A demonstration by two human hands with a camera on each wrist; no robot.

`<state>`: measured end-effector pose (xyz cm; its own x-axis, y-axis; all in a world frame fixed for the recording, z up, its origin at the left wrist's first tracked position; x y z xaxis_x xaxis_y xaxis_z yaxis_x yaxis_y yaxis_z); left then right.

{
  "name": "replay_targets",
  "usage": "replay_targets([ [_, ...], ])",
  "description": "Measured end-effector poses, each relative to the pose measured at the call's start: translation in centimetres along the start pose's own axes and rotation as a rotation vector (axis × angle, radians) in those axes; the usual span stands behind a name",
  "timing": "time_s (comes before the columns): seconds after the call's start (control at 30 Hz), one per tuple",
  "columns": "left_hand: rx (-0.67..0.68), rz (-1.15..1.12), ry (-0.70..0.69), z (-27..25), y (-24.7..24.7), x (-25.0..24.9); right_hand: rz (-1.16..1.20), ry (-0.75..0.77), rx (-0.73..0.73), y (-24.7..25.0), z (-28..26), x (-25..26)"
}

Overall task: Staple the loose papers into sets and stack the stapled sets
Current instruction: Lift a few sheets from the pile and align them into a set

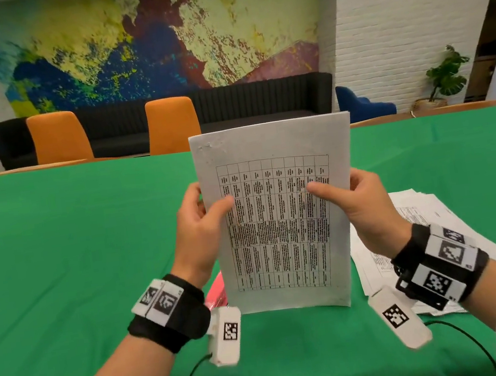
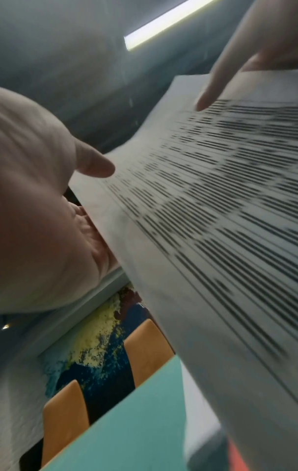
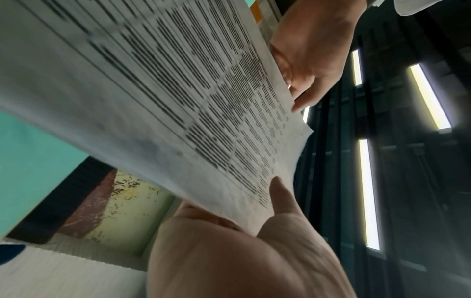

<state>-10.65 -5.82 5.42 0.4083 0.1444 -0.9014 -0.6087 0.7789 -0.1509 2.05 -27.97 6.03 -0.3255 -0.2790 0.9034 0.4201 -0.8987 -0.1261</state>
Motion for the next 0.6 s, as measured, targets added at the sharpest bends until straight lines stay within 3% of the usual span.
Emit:
replay_targets([
  [0.13,-0.005,-0.075,-0.057,2.0,-0.7,-2.5,-0.007,0.006,-0.012,-0.4,1.2,0.8],
  [0.47,-0.081,-0.119,-0.032,1.6,-1.5,-1.9,0.01,0.017,-0.057,-0.9,0.9,1.3],
  [0.6,-0.087,-0.161,0.075,0.8,-1.1,-0.5,0.016,0.028,-0.053,-1.0,0.5,0.8],
])
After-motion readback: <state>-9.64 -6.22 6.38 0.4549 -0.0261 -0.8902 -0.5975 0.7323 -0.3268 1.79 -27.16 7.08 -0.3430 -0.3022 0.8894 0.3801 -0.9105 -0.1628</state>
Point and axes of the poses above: each hand's wrist, its own z-axis towards the middle knuckle, its own y-axis out of the back of the hand, x = y × z, the point moved 5 cm from there along z, towards the middle knuckle, and after that the axes turned 6 degrees about -x, right-handed, at the moved point
